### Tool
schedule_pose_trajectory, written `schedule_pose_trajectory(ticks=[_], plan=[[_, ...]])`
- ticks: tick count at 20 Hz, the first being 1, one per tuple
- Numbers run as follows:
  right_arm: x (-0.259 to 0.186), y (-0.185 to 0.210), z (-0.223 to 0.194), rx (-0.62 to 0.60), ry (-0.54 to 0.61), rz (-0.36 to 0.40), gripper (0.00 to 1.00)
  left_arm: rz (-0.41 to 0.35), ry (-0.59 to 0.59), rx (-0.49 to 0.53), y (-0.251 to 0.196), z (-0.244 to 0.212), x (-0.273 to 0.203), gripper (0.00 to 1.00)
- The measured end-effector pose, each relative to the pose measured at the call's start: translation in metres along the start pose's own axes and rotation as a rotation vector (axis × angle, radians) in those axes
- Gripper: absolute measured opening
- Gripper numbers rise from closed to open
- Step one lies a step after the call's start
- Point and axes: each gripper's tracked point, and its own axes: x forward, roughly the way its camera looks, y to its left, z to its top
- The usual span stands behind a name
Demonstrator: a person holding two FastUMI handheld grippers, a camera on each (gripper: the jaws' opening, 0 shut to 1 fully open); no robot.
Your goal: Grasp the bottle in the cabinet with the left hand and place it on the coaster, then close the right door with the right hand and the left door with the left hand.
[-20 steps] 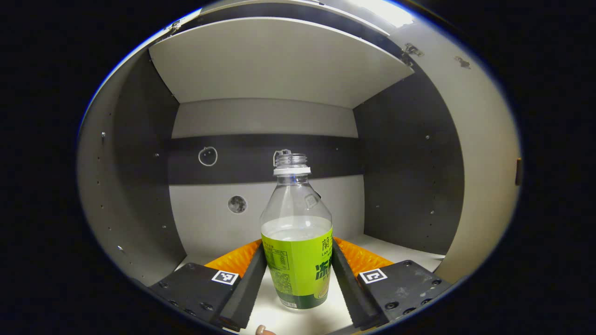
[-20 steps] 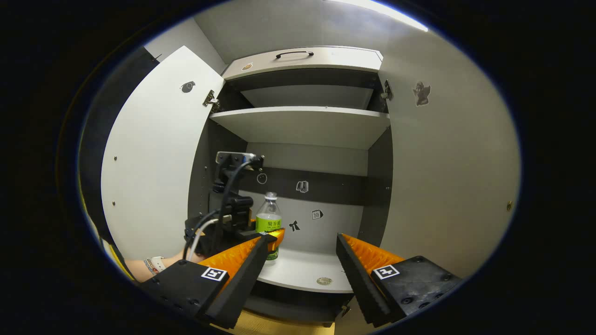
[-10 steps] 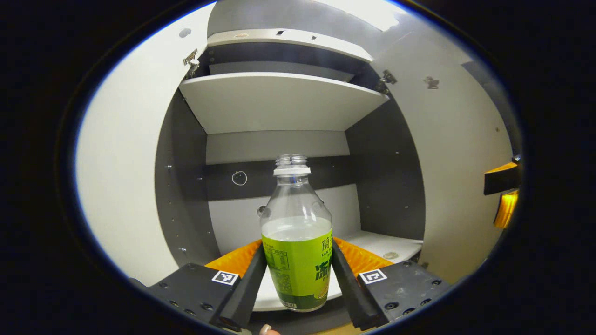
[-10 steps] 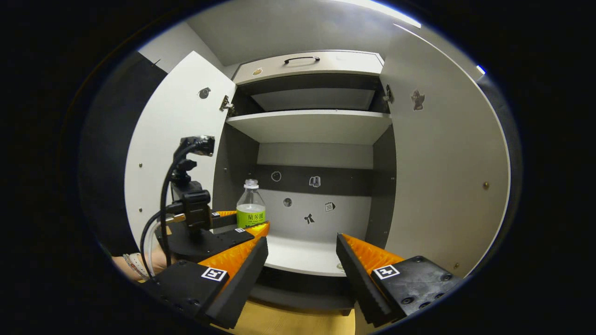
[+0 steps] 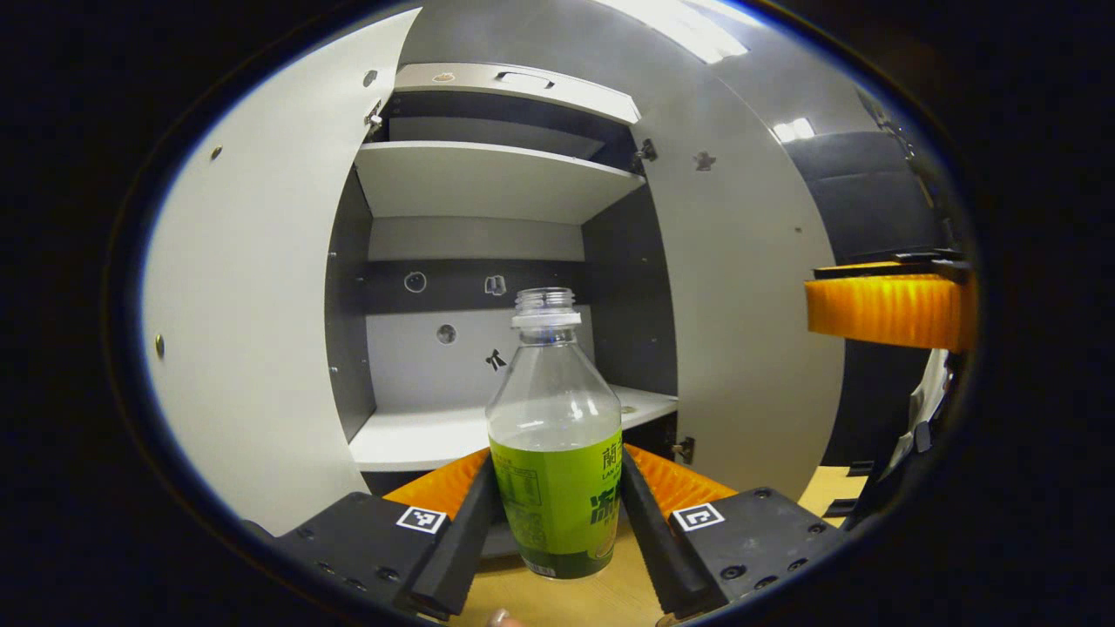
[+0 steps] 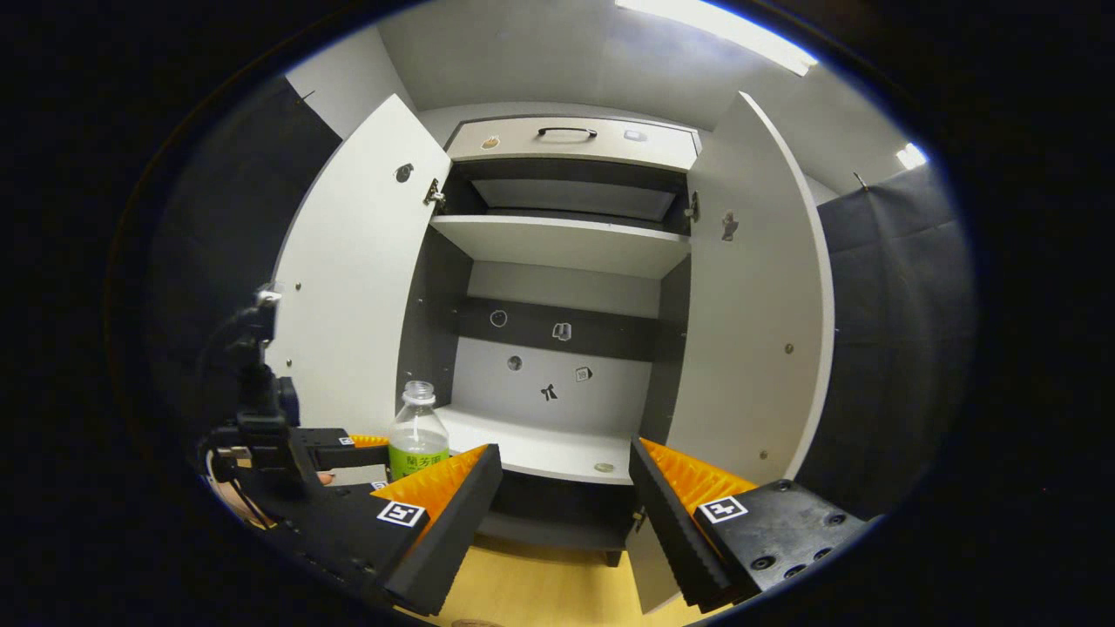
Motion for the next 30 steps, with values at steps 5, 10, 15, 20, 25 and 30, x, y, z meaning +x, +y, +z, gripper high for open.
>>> schedule_pose_trajectory(ticks=[5, 10, 15, 20, 25, 30], plan=[[-0.005, -0.015, -0.028, -0.042, 0.064, -0.004, 0.98, -0.117, 0.038, -0.04, -0.07, -0.067, -0.035, 0.79], [0.005, -0.023, -0.052, -0.02, 0.058, -0.009, 0.98, -0.135, 0.039, -0.09, -0.112, -0.134, -0.051, 0.8], [0.01, -0.019, -0.08, -0.041, 0.054, 0.032, 0.98, -0.117, 0.056, -0.125, -0.131, -0.182, -0.05, 0.8], [0.009, -0.015, -0.105, 0.001, 0.059, 0.093, 0.98, -0.082, 0.064, -0.129, -0.139, -0.215, -0.054, 0.8], [0.003, -0.009, -0.113, 0.009, 0.053, 0.138, 0.98, -0.071, 0.081, -0.075, -0.15, -0.235, -0.058, 0.8], [-0.003, -0.015, -0.122, -0.001, 0.073, 0.148, 0.98, -0.083, 0.109, -0.089, -0.158, -0.245, -0.062, 0.81]])
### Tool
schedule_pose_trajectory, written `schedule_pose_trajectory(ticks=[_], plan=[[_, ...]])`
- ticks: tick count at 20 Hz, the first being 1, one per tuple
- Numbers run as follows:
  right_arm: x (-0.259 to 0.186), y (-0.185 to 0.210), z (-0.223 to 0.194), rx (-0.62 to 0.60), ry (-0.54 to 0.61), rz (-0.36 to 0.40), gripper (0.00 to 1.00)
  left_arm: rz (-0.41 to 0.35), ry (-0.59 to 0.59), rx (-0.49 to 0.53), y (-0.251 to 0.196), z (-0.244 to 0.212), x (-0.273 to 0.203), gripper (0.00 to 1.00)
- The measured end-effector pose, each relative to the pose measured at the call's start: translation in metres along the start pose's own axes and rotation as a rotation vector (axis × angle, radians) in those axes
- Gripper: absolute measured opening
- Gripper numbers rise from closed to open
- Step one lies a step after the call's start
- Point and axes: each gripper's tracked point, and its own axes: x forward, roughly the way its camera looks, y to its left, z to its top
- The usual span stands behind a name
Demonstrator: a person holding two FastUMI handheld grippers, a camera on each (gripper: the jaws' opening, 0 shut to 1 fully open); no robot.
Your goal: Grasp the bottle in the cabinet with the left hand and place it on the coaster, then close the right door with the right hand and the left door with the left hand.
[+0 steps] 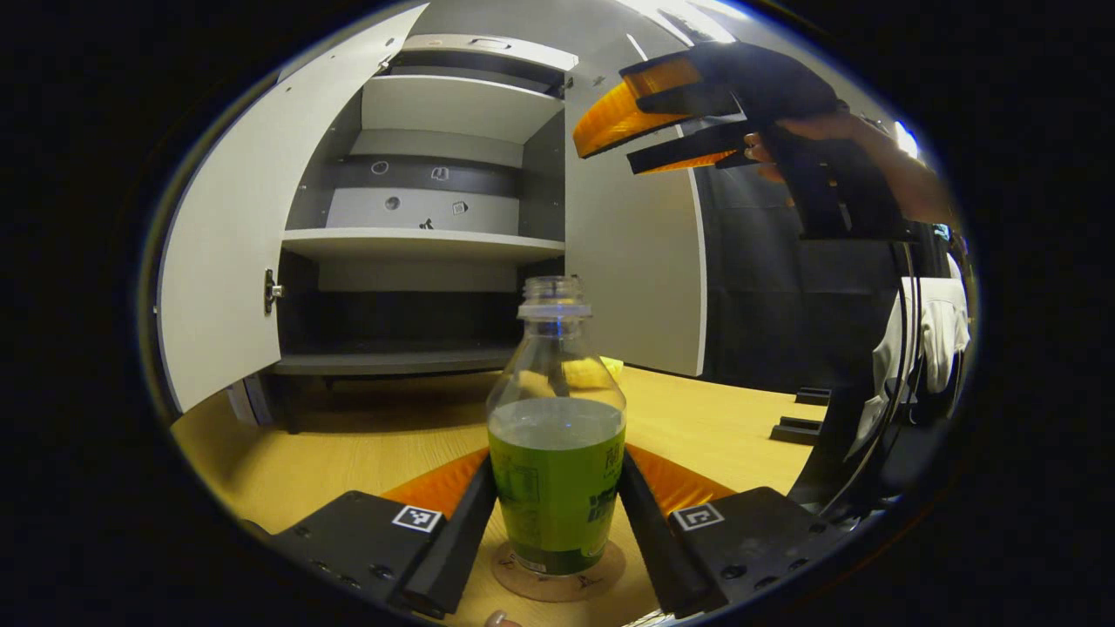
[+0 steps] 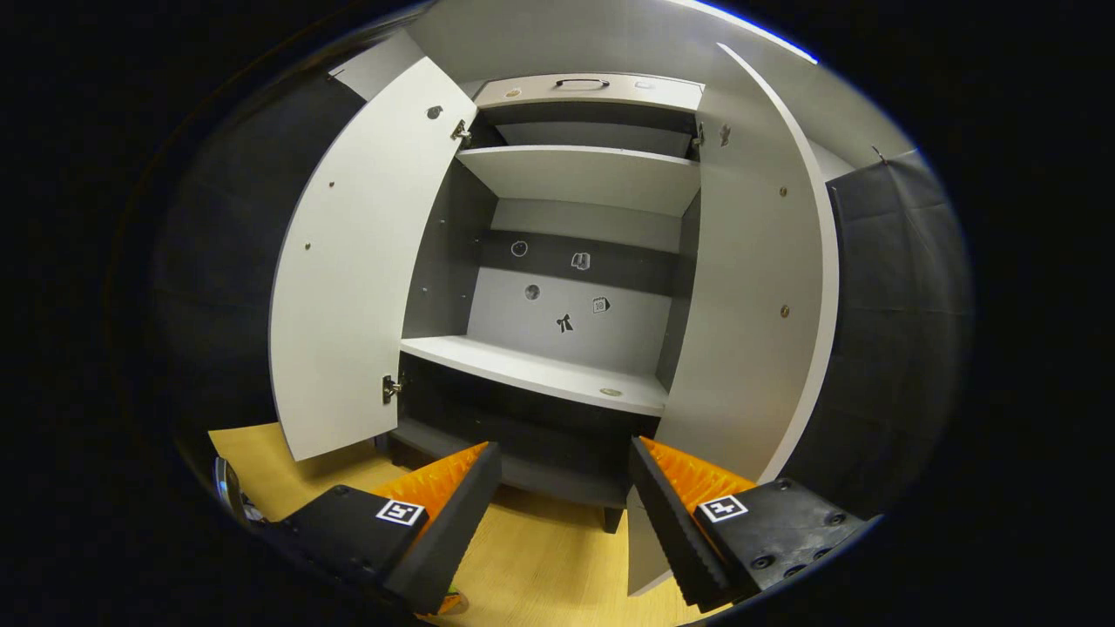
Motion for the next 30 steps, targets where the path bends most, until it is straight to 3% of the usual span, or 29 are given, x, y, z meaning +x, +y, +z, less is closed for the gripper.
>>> schedule_pose_trajectory(ticks=[2, 3, 4, 8, 12, 15, 20, 25, 30], plan=[[-0.002, -0.003, 0.004, 0.02, -0.009, -0.002, 0.98, -0.001, 0.001, 0.016, 0.003, 0.003, 0.0, 0.86], [-0.002, -0.004, 0.006, 0.021, -0.013, -0.005, 0.98, -0.004, -0.004, 0.021, 0.003, 0.007, 0.001, 0.95], [-0.001, -0.005, 0.007, 0.018, -0.016, -0.007, 0.98, -0.006, -0.009, 0.025, 0.003, 0.011, 0.002, 0.97], [-0.005, -0.008, 0.02, 0.042, -0.019, -0.01, 0.98, 0.001, -0.033, 0.049, 0.006, 0.04, 0.007, 0.98], [-0.008, -0.006, 0.053, 0.051, -0.021, 0.021, 0.98, -0.018, -0.079, 0.063, 0.006, 0.101, 0.013, 0.98], [-0.013, -0.021, 0.084, 0.067, -0.048, -0.006, 0.98, -0.047, -0.11, 0.074, 0.004, 0.155, 0.014, 0.96], [-0.026, -0.064, 0.133, 0.085, -0.098, -0.124, 0.98, -0.117, -0.152, 0.096, 0.003, 0.243, -0.008, 0.96], [-0.049, -0.127, 0.144, 0.14, -0.136, -0.355, 0.98, -0.15, -0.138, 0.107, 0.036, 0.284, -0.053, 0.96], [-0.057, -0.182, 0.13, 0.154, -0.118, -0.471, 0.98, -0.077, -0.109, 0.07, 0.082, 0.304, -0.086, 0.96]])
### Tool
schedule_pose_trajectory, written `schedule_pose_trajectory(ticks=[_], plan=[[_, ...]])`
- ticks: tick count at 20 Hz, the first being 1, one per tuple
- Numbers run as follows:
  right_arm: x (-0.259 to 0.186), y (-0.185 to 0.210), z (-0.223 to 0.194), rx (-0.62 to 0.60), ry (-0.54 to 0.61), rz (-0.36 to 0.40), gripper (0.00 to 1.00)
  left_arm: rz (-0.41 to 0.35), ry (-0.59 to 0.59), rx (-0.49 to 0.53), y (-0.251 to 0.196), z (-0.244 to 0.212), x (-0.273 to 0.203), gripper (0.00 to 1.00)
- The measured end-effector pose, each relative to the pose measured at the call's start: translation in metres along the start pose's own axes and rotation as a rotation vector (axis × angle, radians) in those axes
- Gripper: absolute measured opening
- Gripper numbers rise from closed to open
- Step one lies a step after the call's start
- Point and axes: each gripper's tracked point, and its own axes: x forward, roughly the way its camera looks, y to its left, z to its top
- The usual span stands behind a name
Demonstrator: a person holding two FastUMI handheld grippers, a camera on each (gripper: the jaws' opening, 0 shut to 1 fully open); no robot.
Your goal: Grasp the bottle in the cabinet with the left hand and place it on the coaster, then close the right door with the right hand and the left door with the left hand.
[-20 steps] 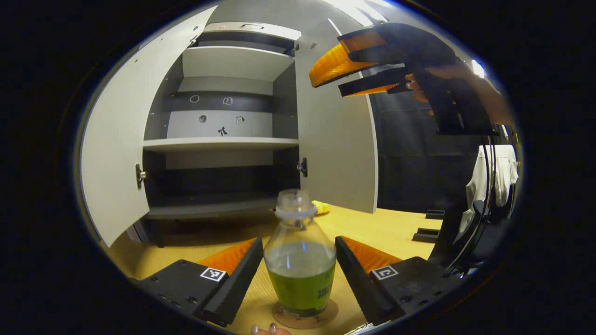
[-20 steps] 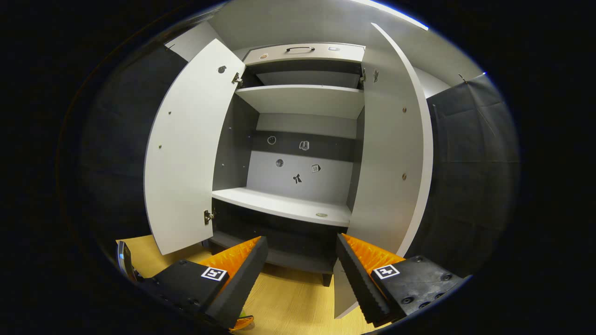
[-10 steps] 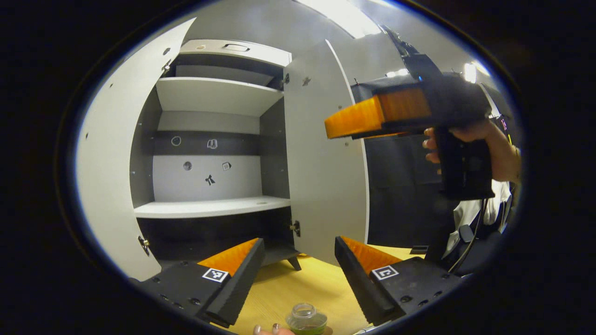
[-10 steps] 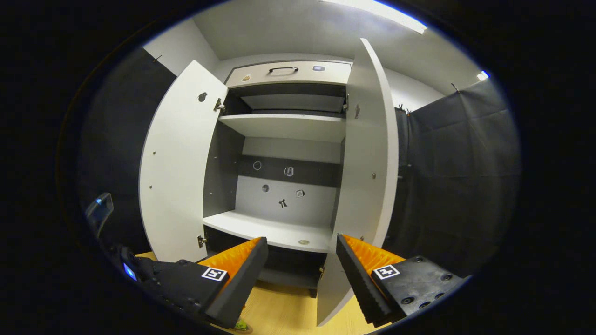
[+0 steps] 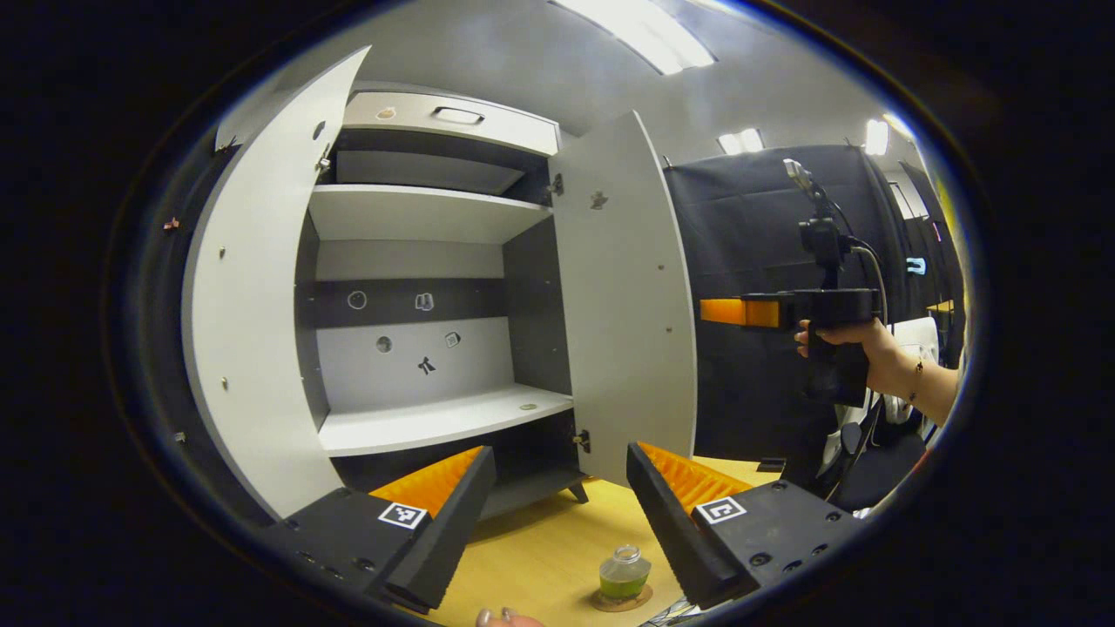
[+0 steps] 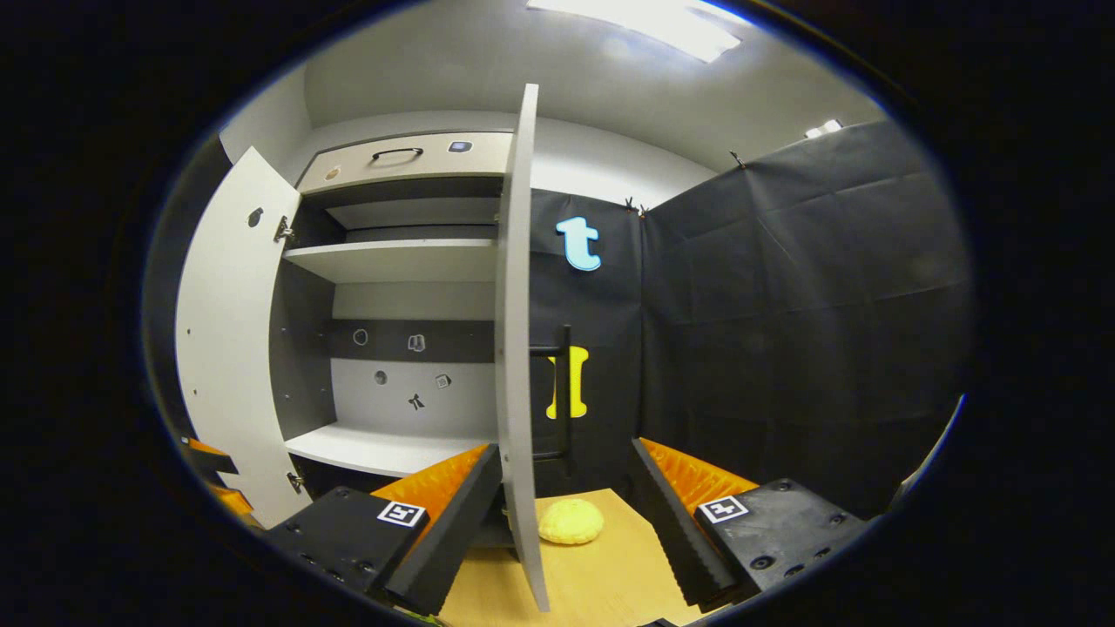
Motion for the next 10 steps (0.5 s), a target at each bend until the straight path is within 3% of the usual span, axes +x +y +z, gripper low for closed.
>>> schedule_pose_trajectory(ticks=[3, 7, 10], plan=[[0.015, -0.01, -0.005, -0.005, 0.023, 0.018, 0.99, 0.105, 0.005, -0.1, 0.027, 0.004, -0.011, 0.96], [0.033, -0.006, -0.014, 0.01, 0.046, 0.107, 0.99, 0.308, 0.015, -0.116, 0.073, 0.002, -0.03, 0.98], [0.038, -0.004, -0.015, 0.003, 0.044, 0.176, 0.96, 0.407, 0.01, -0.122, 0.091, 0.006, -0.044, 0.98]])
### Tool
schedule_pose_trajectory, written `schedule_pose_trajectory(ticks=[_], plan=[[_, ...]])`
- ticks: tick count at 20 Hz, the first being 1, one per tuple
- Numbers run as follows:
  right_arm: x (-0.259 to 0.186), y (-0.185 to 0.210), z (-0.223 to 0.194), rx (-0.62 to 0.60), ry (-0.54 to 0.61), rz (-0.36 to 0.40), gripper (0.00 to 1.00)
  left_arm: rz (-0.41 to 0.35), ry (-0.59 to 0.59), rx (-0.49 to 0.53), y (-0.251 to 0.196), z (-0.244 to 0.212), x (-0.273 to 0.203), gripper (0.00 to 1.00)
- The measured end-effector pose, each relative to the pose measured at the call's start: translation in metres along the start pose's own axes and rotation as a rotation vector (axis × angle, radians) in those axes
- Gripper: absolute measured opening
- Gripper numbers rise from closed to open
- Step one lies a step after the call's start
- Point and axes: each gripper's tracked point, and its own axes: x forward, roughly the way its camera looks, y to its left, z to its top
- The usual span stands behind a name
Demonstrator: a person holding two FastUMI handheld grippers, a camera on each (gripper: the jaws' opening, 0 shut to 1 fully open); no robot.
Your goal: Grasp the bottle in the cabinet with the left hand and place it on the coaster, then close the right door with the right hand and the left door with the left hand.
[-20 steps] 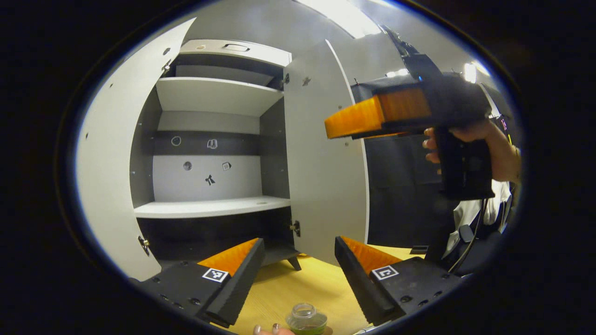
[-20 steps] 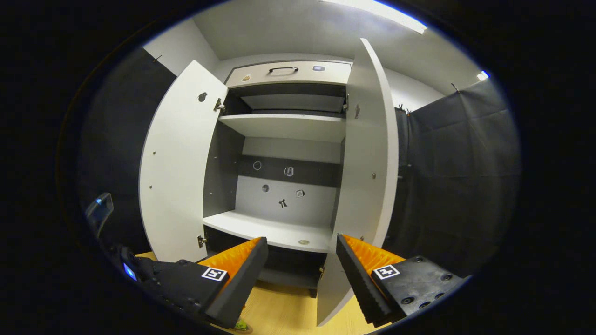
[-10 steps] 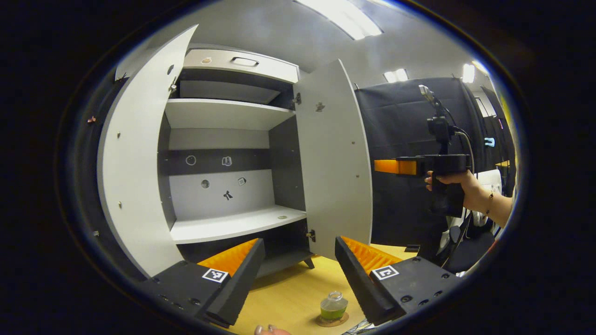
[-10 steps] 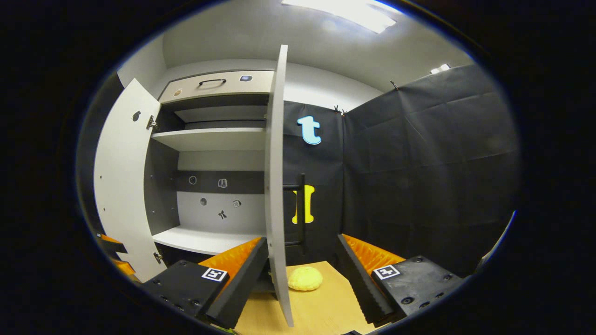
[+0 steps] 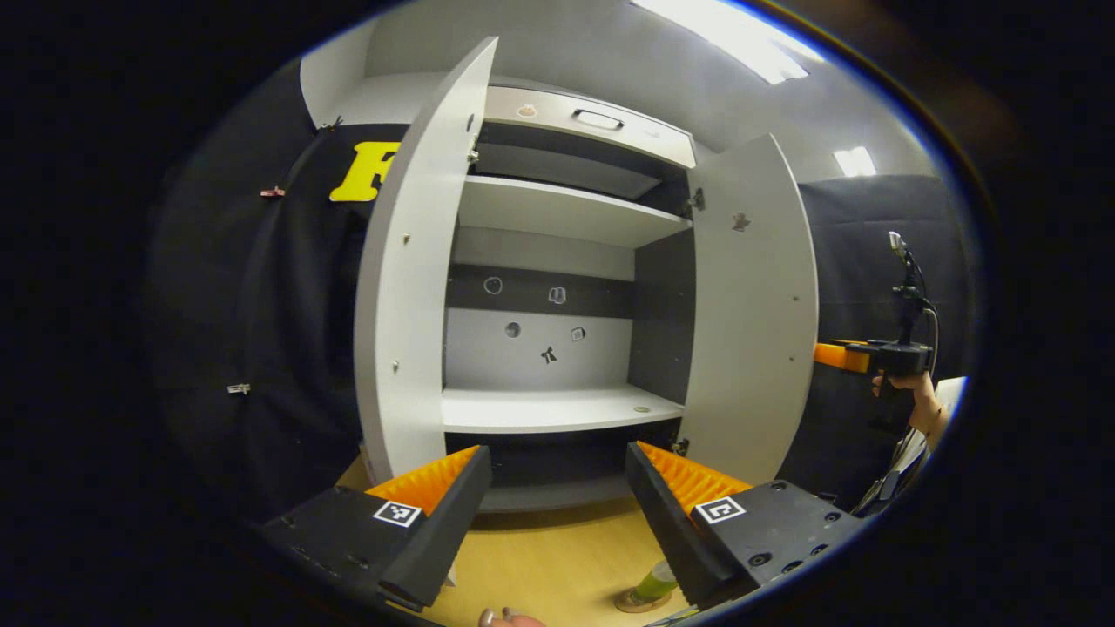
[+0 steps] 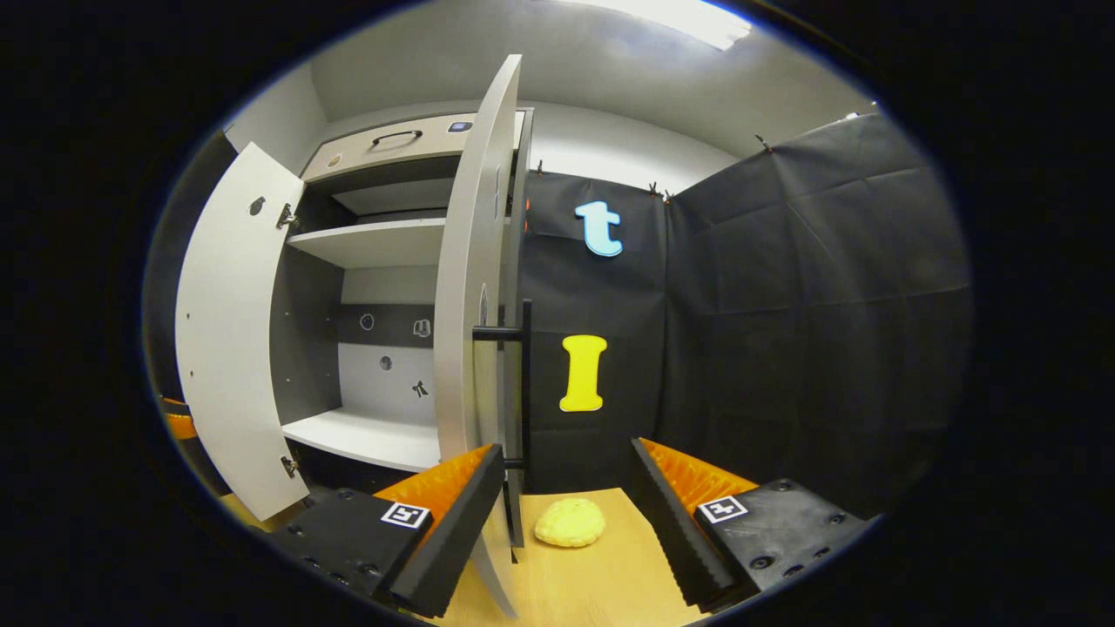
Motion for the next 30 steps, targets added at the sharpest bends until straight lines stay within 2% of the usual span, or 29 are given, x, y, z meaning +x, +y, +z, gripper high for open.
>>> schedule_pose_trajectory(ticks=[5, 12, 20, 24, 30], plan=[[0.003, 0.016, -0.002, 0.019, -0.002, 0.107, 0.96, 0.137, 0.015, 0.066, 0.035, 0.009, -0.017, 0.98], [0.004, 0.038, -0.002, 0.016, 0.0, 0.157, 0.95, 0.242, 0.023, 0.078, 0.07, 0.012, -0.034, 0.98], [0.013, 0.098, -0.007, 0.025, 0.015, 0.258, 0.96, 0.277, 0.026, 0.075, 0.097, 0.011, -0.043, 0.98], [0.024, 0.126, -0.008, 0.015, 0.01, 0.272, 0.96, 0.302, 0.01, 0.094, 0.125, 0.016, -0.051, 0.98], [0.037, 0.172, -0.014, 0.035, 0.028, 0.303, 0.96, 0.248, -0.043, 0.054, 0.149, 0.033, -0.036, 0.98]])
